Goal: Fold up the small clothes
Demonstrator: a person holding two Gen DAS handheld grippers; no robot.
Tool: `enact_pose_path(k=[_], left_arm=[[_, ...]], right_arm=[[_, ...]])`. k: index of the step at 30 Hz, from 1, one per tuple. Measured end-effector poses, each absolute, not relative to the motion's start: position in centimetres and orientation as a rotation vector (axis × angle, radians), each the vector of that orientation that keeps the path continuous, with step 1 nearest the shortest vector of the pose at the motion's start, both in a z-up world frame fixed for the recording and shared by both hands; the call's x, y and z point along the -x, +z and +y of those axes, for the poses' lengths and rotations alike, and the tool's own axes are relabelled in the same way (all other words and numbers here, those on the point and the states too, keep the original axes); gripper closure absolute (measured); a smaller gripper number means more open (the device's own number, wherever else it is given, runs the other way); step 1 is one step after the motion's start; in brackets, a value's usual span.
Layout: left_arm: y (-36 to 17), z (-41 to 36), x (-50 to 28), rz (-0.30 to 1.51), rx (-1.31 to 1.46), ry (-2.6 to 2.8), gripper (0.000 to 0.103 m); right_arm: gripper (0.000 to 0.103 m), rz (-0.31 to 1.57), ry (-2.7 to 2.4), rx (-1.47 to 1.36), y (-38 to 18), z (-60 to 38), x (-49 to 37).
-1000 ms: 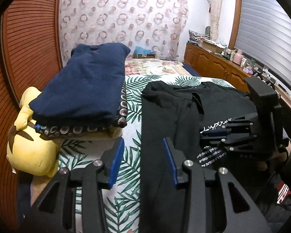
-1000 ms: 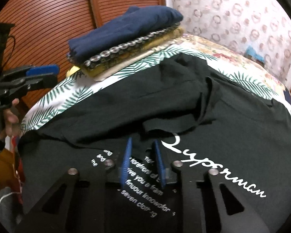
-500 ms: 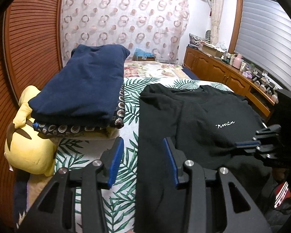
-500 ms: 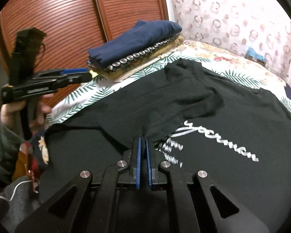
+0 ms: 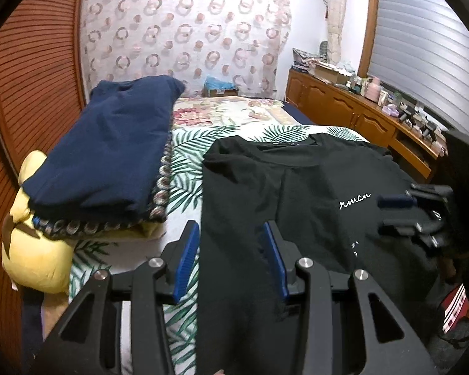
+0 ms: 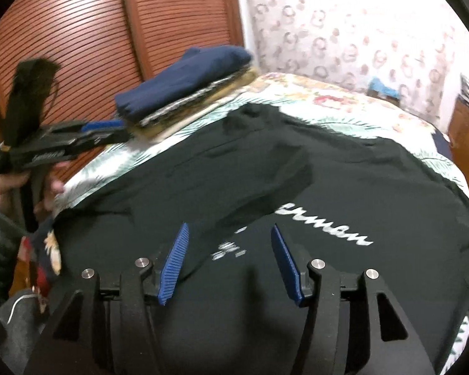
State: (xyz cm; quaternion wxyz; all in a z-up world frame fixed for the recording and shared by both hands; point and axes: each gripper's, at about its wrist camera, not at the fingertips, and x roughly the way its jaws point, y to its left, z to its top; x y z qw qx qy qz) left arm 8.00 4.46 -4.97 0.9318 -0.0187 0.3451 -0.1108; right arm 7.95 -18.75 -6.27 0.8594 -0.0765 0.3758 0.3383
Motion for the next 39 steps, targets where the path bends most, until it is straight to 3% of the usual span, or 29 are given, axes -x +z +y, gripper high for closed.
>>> enact_pose_path(k=[4,7,12,13,16,18,32,33,34,35,37,39], left_arm=[[-5.1,3.4,-9.2,0.711,0.027,-0.243,0.062],[-5.2,2.7,-9.8,0.718,0.026,-0.253,0.062],[-5.8,2.2,-10.6,0.735,0.024,-0.268,0.062],[-5.8,2.1,-10.8,0.737,0.023,-0.268,0.062],[-5.8,2.0,-11.6,0.743,0.026,-0.272,0.062],[-5.8,1.9,-12.1,0.745,0.026,-0.272,0.062],[-6.6,-0.1,-15.9,0.796,-0.014,-0.3,0.062],[-6.7,-0.2,-16.3,0.803,-0.016,-0.301,0.062],[-6.8,-0.4,-16.8,0.814,-0.023,-0.3,0.062],[-6.9,-0.5,-17.3,0.821,-0.029,-0.301,0.062],[-7.2,-0.9,-18.4,0.84,-0.036,-0.306,0.062],[-7.5,-1.3,-19.4,0.859,-0.044,-0.3,0.062]], right_arm=[[0.047,0.826,0.665,0.161,-7.3,-19.8,-12.6],[0.057,0.855,0.647,0.201,-8.3,-19.3,-15.5],[0.064,0.877,0.654,0.231,-9.8,-17.7,-17.8],[0.067,0.877,0.66,0.232,-9.8,-17.4,-18.0],[0.094,0.877,0.693,0.234,-9.9,-16.7,-18.2],[0.1,0.877,0.721,0.233,-9.9,-16.6,-18.0],[0.103,0.796,0.634,0.185,-6.0,-22.3,-15.4],[0.101,0.803,0.621,0.19,-6.1,-22.6,-15.5],[0.085,0.81,0.601,0.196,-6.3,-22.8,-15.6],[0.061,0.817,0.584,0.195,-6.5,-23.3,-15.9],[0.041,0.83,0.558,0.188,-6.9,-24.3,-16.2],[0.041,0.847,0.52,0.192,-7.6,-25.6,-16.6]])
